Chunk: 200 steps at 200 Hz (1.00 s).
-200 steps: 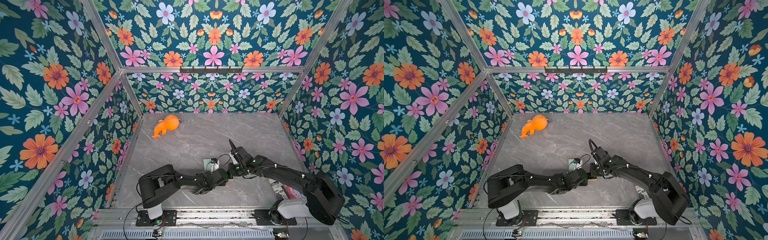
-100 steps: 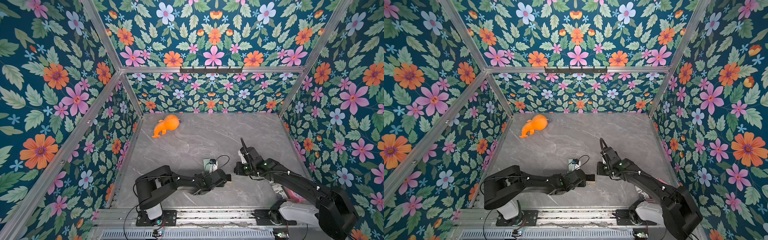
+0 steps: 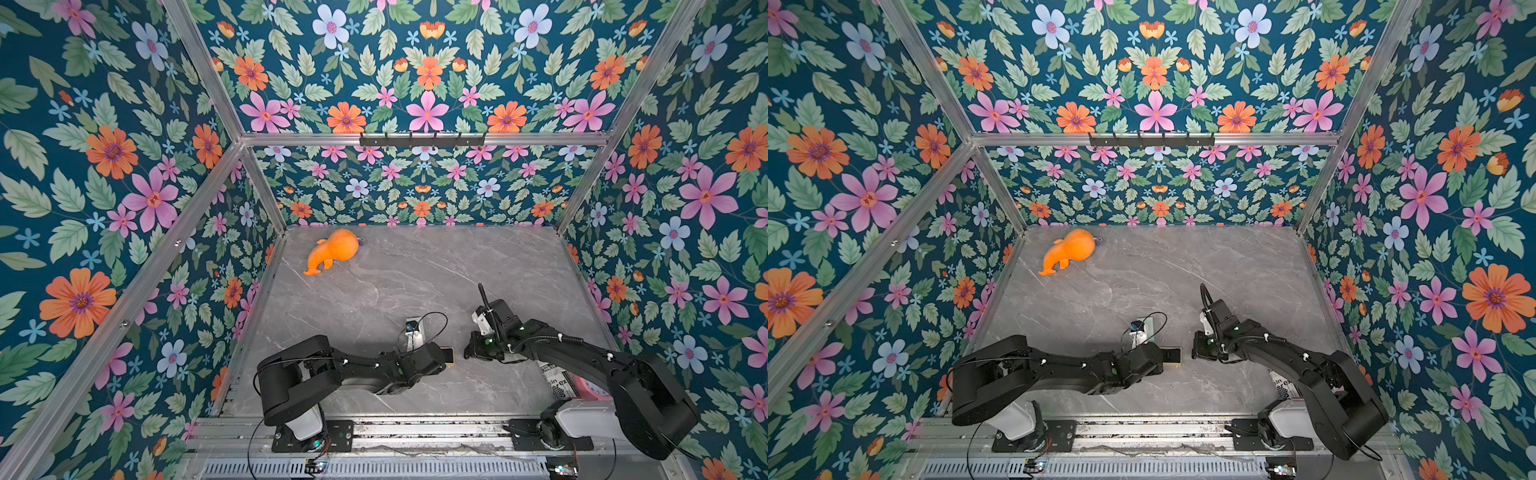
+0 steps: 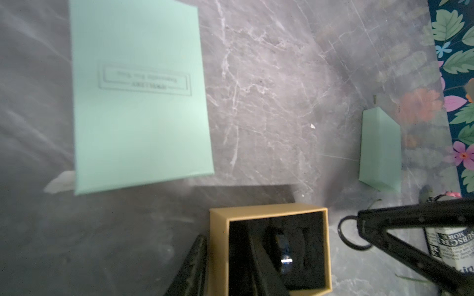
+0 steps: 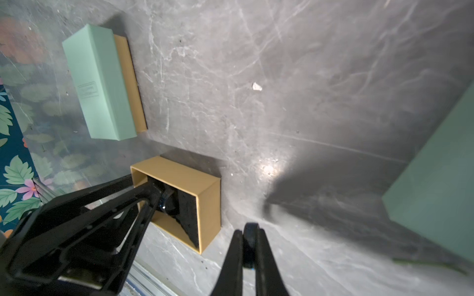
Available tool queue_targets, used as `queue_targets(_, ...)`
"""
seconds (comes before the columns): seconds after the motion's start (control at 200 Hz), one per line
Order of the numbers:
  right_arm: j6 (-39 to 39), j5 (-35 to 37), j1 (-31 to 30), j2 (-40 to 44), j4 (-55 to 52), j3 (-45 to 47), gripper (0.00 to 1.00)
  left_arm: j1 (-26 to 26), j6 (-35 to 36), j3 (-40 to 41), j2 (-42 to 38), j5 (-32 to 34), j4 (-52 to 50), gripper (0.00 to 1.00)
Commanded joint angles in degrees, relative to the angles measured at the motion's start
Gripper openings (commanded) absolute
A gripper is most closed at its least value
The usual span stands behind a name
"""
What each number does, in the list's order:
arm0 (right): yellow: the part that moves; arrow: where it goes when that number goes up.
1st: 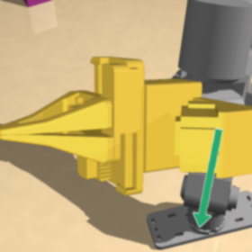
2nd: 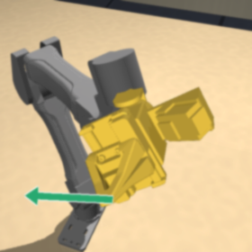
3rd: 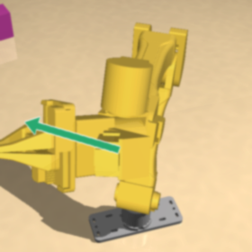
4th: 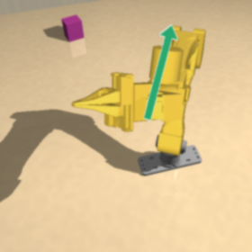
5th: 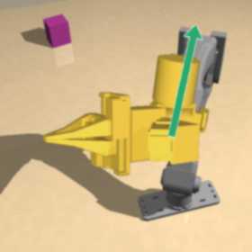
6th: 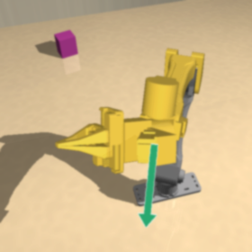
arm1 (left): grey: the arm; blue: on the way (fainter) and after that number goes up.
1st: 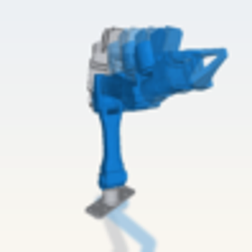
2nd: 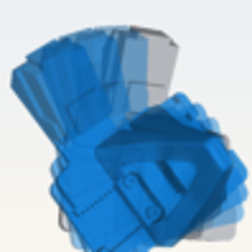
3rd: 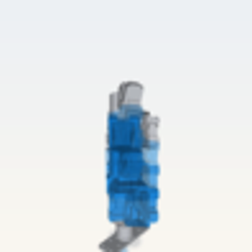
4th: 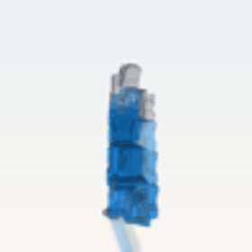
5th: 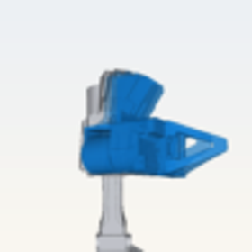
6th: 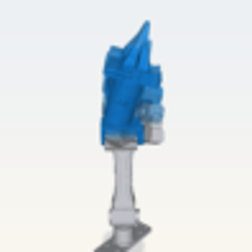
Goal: Take the rings out of the lift-off lid box
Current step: Place the ring at the center of the board.
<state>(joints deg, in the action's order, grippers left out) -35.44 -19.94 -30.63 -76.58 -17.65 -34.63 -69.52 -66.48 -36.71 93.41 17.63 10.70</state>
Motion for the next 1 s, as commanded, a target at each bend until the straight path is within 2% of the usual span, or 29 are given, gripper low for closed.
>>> queue_targets(0.0, -0.3, -1.1, 0.0, -1.3, 2.0, 0.3, 0.07, 0.0, -1.9, 0.4, -0.1, 0.2, -3.9, 0.31)
queue_targets(0.5, 0.6, 4.1, 0.1, -2.4, -1.4, 0.3, 0.15, -0.4, -3.0, 0.8, -0.6, 0.4, -3.1, 0.31)
queue_targets(0.87, 1.8, 6.1, -0.1, 4.4, -7.5, -2.3, 0.28, -1.0, -4.1, 0.9, -1.6, 1.1, -2.7, 0.31)
queue_targets(0.995, 1.5, 7.5, -3.3, 5.7, -9.4, -4.7, 0.3, -1.2, -4.5, 1.3, -2.9, 1.9, -2.6, 0.32)
